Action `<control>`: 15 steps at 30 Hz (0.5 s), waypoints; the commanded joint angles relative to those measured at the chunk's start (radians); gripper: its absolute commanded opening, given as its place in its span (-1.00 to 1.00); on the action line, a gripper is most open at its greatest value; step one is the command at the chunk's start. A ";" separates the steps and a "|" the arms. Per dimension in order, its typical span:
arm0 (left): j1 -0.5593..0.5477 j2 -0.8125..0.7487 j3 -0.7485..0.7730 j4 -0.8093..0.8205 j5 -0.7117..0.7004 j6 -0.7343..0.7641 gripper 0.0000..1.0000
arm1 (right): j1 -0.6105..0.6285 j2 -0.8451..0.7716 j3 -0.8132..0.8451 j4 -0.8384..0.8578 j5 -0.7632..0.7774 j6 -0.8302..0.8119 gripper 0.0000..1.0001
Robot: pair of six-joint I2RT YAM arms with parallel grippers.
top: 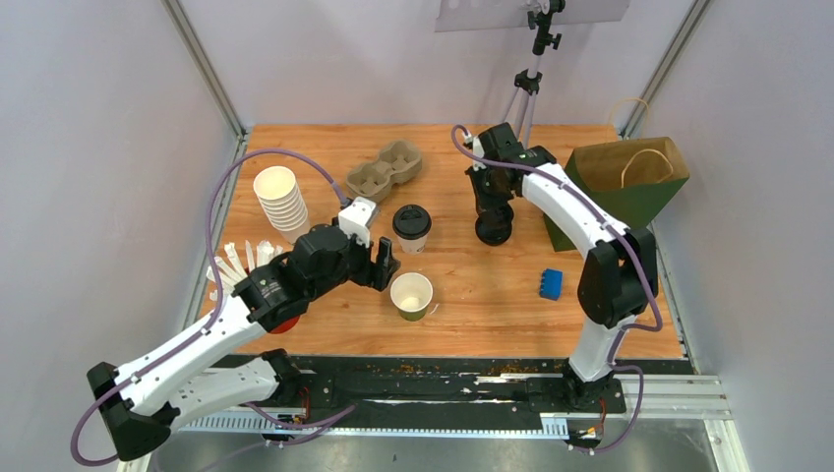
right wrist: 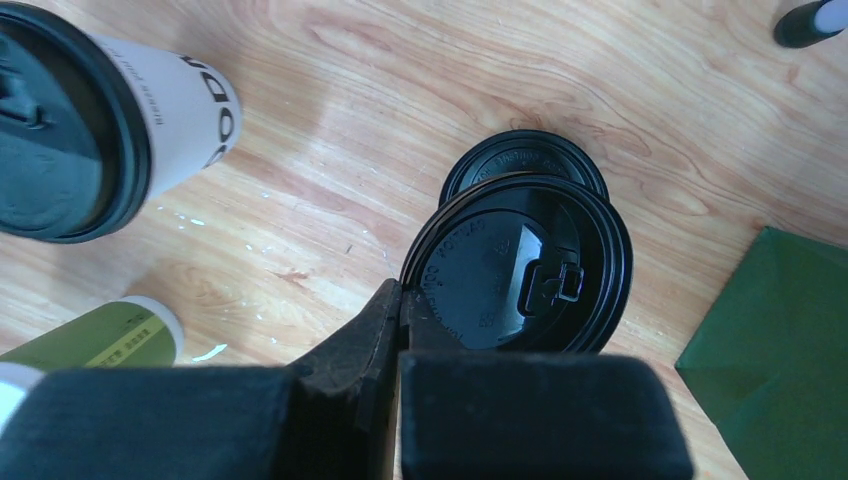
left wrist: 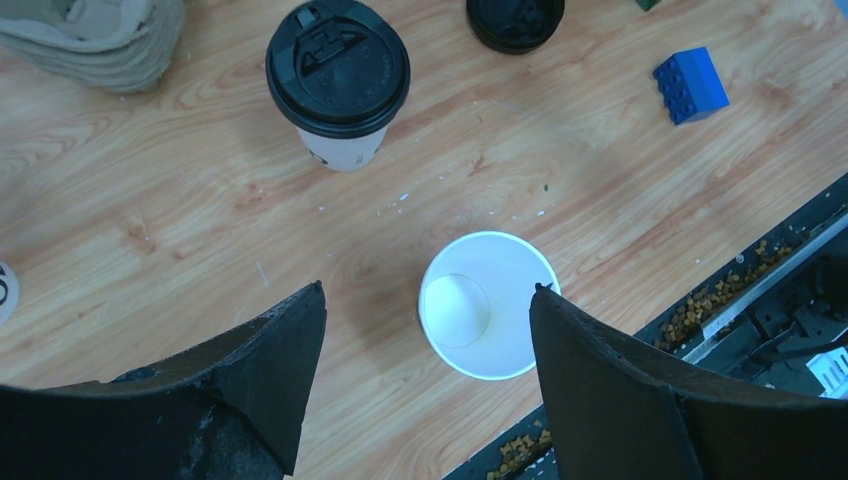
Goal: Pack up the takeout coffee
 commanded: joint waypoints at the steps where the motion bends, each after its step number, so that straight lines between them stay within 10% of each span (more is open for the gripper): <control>1: -0.004 -0.034 0.061 0.011 -0.026 0.028 0.64 | -0.003 -0.062 0.044 -0.026 -0.035 0.028 -1.00; 15: -0.004 -0.066 0.067 -0.029 -0.048 0.022 0.67 | -0.002 0.099 -0.019 0.126 0.066 -0.046 -1.00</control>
